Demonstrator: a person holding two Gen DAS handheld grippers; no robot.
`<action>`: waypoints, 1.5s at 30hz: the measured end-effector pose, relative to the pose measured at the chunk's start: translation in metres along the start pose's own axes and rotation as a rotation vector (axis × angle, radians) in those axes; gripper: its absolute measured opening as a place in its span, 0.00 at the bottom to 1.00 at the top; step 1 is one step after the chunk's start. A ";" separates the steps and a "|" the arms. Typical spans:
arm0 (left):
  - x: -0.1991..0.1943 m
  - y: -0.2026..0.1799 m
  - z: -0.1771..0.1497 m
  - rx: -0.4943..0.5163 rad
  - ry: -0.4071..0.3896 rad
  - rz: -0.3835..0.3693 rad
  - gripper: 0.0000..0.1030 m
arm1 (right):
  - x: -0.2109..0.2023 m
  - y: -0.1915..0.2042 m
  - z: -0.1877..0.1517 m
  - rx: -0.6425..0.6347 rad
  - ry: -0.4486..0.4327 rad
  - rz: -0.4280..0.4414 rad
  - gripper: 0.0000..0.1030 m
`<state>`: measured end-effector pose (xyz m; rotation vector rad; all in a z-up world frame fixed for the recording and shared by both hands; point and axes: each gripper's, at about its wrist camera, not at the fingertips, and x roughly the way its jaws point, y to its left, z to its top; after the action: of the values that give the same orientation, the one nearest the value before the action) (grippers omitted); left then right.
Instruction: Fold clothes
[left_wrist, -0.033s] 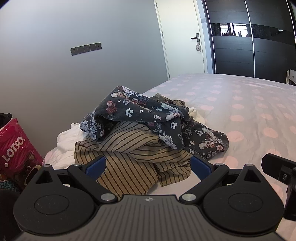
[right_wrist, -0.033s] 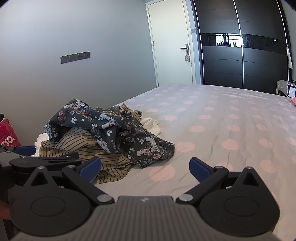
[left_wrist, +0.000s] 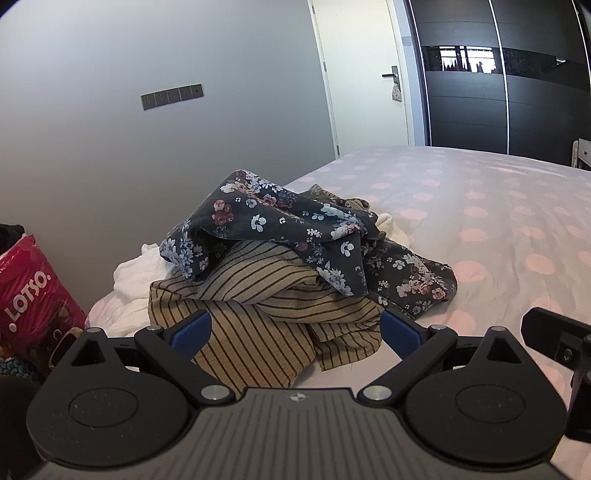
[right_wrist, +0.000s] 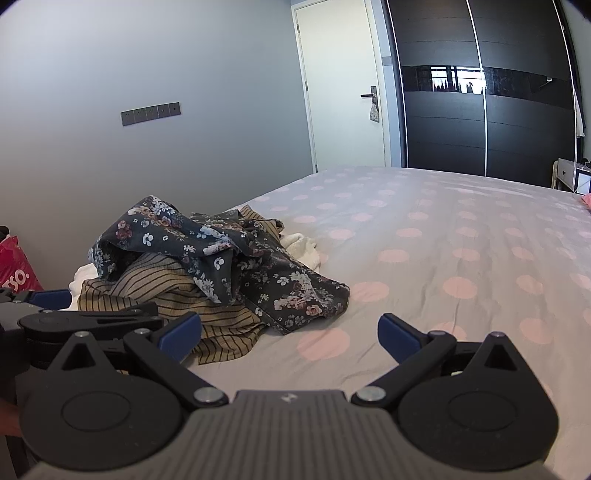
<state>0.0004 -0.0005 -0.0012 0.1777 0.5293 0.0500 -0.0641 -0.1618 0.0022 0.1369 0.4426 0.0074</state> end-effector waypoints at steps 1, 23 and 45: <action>0.000 0.000 0.000 -0.001 0.002 -0.002 0.97 | 0.000 0.000 0.001 -0.002 0.002 -0.002 0.99; -0.007 -0.007 -0.005 0.004 0.009 -0.005 0.97 | 0.001 -0.001 -0.004 0.001 0.018 -0.003 0.99; -0.010 -0.007 -0.005 -0.005 0.014 -0.006 0.97 | 0.001 0.002 -0.001 -0.006 0.037 -0.015 0.99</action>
<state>-0.0113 -0.0079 -0.0020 0.1713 0.5432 0.0472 -0.0636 -0.1600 0.0007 0.1280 0.4801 -0.0039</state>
